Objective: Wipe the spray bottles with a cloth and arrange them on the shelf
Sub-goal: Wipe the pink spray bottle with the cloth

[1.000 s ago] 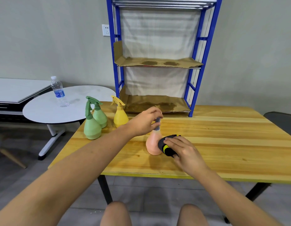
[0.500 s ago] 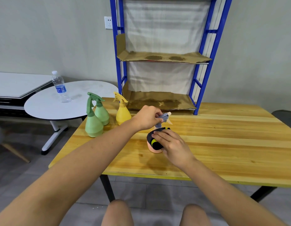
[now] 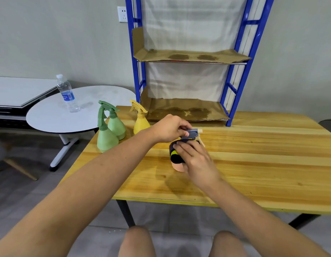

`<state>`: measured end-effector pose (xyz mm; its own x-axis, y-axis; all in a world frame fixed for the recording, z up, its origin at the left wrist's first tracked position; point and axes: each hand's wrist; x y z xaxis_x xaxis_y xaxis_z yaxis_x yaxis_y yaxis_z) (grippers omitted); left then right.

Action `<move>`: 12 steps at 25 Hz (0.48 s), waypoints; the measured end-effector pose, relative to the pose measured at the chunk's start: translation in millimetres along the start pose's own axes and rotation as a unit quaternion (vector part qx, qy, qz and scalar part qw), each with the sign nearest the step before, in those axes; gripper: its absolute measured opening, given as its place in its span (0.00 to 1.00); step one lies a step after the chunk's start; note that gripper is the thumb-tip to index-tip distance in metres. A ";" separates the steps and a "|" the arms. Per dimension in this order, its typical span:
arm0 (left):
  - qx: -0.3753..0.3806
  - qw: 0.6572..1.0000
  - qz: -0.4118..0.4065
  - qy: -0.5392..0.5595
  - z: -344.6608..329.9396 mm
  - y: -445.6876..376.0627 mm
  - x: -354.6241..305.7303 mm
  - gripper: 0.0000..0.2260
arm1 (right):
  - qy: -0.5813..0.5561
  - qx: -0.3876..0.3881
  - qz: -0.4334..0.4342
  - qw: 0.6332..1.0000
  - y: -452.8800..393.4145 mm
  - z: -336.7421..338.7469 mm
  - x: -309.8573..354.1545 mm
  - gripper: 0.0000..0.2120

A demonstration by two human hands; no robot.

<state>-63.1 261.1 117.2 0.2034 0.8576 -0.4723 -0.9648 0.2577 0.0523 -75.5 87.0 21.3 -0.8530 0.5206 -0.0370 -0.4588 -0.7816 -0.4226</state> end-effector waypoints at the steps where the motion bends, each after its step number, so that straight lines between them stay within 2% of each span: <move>1: -0.002 1.000 -0.001 0.001 0.2 -0.2 0.9 0.11 | 0.003 -0.002 -0.007 1.000 -2.7 -0.6 1.6 0.25; 6: -0.010 1.000 -0.002 0.003 -3.5 -1.6 2.7 0.11 | 0.012 0.081 0.056 0.995 34.2 -41.5 22.0 0.20; 10: -0.012 1.000 -0.006 -0.001 -2.3 -2.8 1.6 0.12 | -0.021 0.028 0.011 0.999 -0.5 -11.2 6.1 0.23; 12: -0.010 1.000 -0.006 -0.003 -1.3 -2.5 1.1 0.12 | -0.038 0.007 0.018 0.999 2.3 -12.2 -12.6 0.26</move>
<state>-60.6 260.8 115.5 0.2166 0.8573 -0.4670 -0.9653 0.2595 0.0286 -62.7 82.9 9.7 -0.8853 0.4647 0.0168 -0.4302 -0.8047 -0.4091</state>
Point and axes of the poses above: each hand's wrist, its own y-axis away from the middle knuckle, its own z-axis out of the back of the hand, x = y × z, and after that the axes turned 12 degrees about x, right-handed
